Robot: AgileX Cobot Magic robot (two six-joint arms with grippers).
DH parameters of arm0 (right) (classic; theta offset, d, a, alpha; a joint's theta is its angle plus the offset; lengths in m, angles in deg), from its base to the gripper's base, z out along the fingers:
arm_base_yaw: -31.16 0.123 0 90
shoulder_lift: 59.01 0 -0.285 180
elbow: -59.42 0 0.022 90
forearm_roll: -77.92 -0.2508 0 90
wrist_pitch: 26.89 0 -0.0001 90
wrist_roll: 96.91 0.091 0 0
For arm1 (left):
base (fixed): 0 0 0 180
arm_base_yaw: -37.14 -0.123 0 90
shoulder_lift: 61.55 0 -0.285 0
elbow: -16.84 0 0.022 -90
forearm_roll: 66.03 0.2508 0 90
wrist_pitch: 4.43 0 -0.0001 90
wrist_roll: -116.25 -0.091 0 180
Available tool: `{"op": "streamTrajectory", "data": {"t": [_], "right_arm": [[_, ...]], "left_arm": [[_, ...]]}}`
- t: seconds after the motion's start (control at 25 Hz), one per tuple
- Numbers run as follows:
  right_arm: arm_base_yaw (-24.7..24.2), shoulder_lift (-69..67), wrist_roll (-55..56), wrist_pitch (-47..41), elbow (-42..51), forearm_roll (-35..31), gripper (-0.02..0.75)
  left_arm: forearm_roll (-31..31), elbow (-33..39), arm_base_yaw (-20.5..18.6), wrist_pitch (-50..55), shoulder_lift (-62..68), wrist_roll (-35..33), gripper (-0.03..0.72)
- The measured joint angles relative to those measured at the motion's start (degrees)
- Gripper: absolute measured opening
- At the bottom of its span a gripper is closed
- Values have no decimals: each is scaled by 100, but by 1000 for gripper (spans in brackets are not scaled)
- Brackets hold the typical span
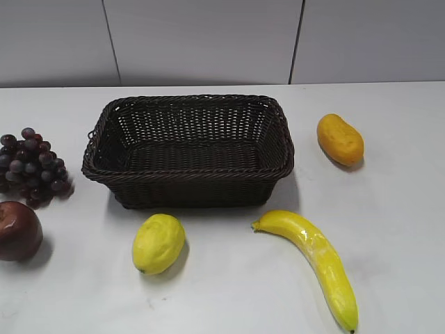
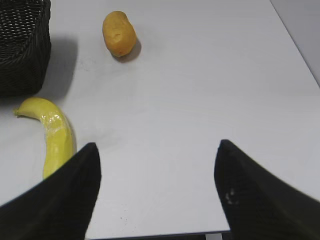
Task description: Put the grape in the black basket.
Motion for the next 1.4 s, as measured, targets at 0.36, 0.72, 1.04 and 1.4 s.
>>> {"op": "streamTrajectory", "data": {"t": [0.36,0.72,1.04,1.4], "right_arm": [[0,0,0,0,0,0,538],[0,0,0,0,0,0,538],[0,0,0,0,0,0,538],[0,0,0,0,0,0,538]], "left_arm": [[0,0,0,0,0,0,657],[0,-5,0,-11,0,0,631],[17,-744,0,-857,1639,0,629],[7,-1857,0,-1081,4991,0,627]]}}
